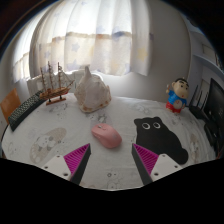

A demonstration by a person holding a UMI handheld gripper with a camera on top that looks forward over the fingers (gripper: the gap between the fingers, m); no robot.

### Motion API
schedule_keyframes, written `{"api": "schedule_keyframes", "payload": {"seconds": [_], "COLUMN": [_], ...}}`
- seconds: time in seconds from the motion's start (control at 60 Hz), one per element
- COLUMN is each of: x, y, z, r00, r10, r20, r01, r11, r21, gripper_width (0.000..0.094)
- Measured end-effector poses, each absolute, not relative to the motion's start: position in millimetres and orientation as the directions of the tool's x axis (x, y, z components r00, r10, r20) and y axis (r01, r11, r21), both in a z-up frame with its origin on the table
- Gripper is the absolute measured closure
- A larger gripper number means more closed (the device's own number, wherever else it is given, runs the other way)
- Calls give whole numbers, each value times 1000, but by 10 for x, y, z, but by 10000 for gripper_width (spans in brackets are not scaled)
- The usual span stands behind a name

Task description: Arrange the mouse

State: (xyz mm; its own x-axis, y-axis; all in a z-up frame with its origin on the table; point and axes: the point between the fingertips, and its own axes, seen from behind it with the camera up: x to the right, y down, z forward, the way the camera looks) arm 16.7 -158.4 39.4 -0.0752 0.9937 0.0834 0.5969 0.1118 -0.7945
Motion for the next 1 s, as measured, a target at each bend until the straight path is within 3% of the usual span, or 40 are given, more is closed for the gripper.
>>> {"api": "schedule_keyframes", "payload": {"seconds": [0.383, 0.85, 0.933, 1.0], "x": [-558, -1075, -1100, -1104], "y": [-1551, -1574, -1587, -1592], "z": [-145, -140, -146, -158], "r00": [-73, -45, -39, -35], "r10": [996, 999, 999, 999], "r20": [43, 11, 2, -4], "r01": [611, 606, 606, 613], "r11": [79, 36, 25, 18], "r21": [-788, -795, -795, -789], "gripper_width": [82, 102, 196, 463]}}
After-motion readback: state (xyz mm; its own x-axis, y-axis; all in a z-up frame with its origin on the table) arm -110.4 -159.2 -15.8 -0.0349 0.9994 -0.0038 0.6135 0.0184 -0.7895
